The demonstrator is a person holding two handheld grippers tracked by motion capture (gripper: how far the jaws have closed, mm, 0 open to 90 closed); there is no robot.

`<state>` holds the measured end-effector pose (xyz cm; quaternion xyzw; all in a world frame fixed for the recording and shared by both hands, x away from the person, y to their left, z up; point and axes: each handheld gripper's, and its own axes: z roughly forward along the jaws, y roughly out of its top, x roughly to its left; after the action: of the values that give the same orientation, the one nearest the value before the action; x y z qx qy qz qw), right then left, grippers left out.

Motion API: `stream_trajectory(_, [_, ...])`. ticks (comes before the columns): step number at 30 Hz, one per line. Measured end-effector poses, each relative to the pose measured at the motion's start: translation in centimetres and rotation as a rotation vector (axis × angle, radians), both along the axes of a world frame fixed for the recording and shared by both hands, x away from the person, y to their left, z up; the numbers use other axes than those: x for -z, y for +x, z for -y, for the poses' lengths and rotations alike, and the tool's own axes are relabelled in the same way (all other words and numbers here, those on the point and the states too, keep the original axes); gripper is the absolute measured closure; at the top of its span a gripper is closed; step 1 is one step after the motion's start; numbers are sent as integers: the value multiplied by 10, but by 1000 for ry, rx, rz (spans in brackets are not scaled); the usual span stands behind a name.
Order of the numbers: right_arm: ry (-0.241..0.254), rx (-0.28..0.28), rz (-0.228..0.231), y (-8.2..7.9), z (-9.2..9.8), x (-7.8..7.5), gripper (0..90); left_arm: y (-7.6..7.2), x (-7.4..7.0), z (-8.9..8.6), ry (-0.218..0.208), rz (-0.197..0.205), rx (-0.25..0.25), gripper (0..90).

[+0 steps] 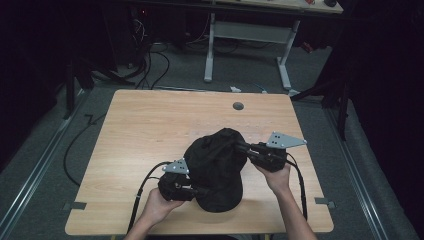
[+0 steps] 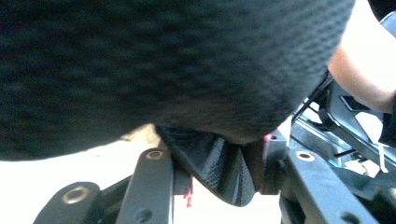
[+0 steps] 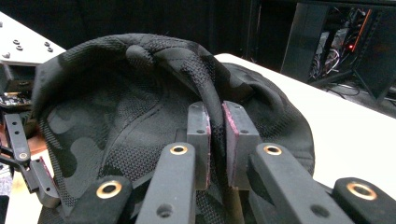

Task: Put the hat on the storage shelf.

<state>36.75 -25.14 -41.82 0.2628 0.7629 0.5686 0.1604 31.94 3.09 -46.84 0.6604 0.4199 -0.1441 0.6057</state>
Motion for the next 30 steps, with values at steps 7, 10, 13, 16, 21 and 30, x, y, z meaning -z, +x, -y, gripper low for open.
stream_trajectory(7, [1,6,3,-1,0,-1,788,-6,-3,1,-9,2,48,803])
stream_trajectory(10, [7,5,4,-1,0,-1,774,-8,-4,1,-13,9,51,815])
stream_trajectory(13, [25,11,11,-2,0,-2,735,-9,-5,-1,-21,32,40,823])
stream_trajectory(16, [46,22,11,-3,2,-4,647,-9,-6,-3,-30,47,21,827])
stream_trajectory(21, [26,53,-20,-4,7,-4,531,-9,-8,-7,-31,63,-3,830])
stream_trajectory(30, [-74,125,-99,-6,18,19,478,-7,-15,-19,-60,92,-83,828])
